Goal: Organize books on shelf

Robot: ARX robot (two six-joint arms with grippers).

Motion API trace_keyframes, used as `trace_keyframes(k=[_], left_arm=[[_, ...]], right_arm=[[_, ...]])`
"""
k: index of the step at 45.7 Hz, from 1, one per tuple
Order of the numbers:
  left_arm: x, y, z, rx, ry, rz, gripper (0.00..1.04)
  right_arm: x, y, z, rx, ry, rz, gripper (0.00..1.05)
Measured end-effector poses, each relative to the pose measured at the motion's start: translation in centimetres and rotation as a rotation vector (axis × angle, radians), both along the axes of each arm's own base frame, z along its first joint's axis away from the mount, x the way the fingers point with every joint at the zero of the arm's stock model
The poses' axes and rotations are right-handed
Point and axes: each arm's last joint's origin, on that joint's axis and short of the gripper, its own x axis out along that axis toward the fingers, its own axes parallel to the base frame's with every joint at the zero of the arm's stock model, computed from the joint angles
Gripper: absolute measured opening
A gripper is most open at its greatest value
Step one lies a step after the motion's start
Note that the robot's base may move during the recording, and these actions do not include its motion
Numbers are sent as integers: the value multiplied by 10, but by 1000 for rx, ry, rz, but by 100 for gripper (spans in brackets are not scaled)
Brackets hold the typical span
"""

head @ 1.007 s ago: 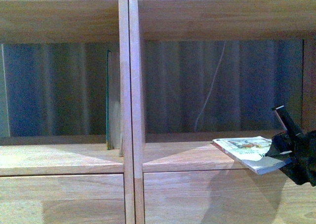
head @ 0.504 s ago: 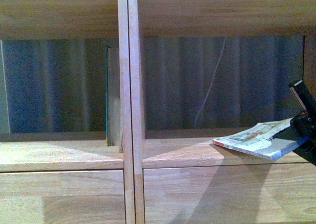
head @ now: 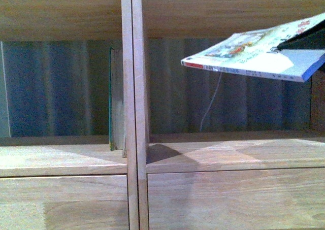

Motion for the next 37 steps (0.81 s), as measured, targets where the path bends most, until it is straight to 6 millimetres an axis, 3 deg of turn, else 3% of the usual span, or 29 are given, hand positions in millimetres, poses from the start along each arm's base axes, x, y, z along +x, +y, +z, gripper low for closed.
trace_keyframes(k=[20, 24, 30, 37], left_arm=[[0, 0, 0, 0, 0, -1, 97], [3, 0, 1, -80, 12, -65, 97], [18, 1, 17, -253, 19, -229, 97], [39, 0, 52, -379, -7, -450, 97]], right_arm=[[-30, 18, 9, -24, -77, 95, 7], [-33, 23, 10, -27, -85, 112, 7], [-40, 31, 10, -39, -101, 145, 7], [-50, 41, 11, -56, -122, 189, 7]])
